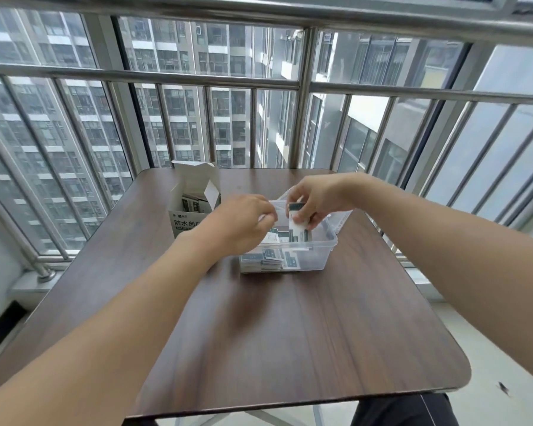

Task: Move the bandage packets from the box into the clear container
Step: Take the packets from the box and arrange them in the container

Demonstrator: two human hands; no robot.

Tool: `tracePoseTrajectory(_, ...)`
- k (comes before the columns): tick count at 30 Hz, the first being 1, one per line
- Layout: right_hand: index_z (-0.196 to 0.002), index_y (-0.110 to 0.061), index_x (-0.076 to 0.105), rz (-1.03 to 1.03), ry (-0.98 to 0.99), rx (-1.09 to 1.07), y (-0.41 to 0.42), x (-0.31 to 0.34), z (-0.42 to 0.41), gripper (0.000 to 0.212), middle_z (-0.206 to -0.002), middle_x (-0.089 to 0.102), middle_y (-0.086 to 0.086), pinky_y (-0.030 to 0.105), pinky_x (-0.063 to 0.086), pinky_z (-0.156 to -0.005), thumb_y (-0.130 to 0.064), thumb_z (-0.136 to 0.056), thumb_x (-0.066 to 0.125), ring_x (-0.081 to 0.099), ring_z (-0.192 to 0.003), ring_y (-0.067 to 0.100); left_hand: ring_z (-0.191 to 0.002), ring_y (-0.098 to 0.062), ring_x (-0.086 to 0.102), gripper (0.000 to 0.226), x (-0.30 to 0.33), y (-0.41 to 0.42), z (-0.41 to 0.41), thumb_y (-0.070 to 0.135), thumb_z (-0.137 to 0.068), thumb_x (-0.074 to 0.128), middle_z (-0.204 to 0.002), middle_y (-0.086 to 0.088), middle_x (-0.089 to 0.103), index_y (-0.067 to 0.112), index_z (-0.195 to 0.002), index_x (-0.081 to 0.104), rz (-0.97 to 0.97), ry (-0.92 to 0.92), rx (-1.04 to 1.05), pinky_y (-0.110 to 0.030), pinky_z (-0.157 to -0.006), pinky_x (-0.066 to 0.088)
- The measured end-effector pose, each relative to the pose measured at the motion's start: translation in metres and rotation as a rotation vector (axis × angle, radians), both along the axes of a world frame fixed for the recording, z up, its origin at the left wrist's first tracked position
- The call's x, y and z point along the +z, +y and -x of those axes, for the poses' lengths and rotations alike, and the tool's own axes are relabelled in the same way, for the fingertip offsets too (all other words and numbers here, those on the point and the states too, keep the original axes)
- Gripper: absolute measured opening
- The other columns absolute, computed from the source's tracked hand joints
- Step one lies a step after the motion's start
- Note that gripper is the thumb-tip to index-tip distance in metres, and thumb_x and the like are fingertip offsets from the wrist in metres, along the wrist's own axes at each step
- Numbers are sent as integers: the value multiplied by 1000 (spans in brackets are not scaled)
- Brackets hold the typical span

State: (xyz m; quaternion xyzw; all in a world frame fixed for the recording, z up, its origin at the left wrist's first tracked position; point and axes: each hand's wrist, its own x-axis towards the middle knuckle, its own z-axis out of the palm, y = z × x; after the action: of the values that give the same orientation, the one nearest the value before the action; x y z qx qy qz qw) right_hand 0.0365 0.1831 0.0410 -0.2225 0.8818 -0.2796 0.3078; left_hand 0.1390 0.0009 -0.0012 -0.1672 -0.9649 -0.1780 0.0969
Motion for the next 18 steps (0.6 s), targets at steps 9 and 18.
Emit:
tracePoseTrajectory(9, -90, -3, 61, -232, -26, -19, -25, -13, -10, 13, -92, 64, 17, 43, 57, -95, 9, -90, 65, 67, -90, 30, -85, -28, 59, 45, -15, 2, -3, 36, -85, 31, -93, -6, 70, 12, -77, 67, 213, -3, -4, -42, -74, 53)
tracePoseTrajectory(18, -115, 1, 59, -331, 30, -45, -33, -25, -18, 22, -98, 59, 14, 36, 55, -83, 1, -94, 62, 59, -88, 25, -66, -34, 50, 40, -21, 0, -1, 34, -89, 33, -65, -10, 51, 14, -55, 38, 233, 23, -11, -36, -55, 33)
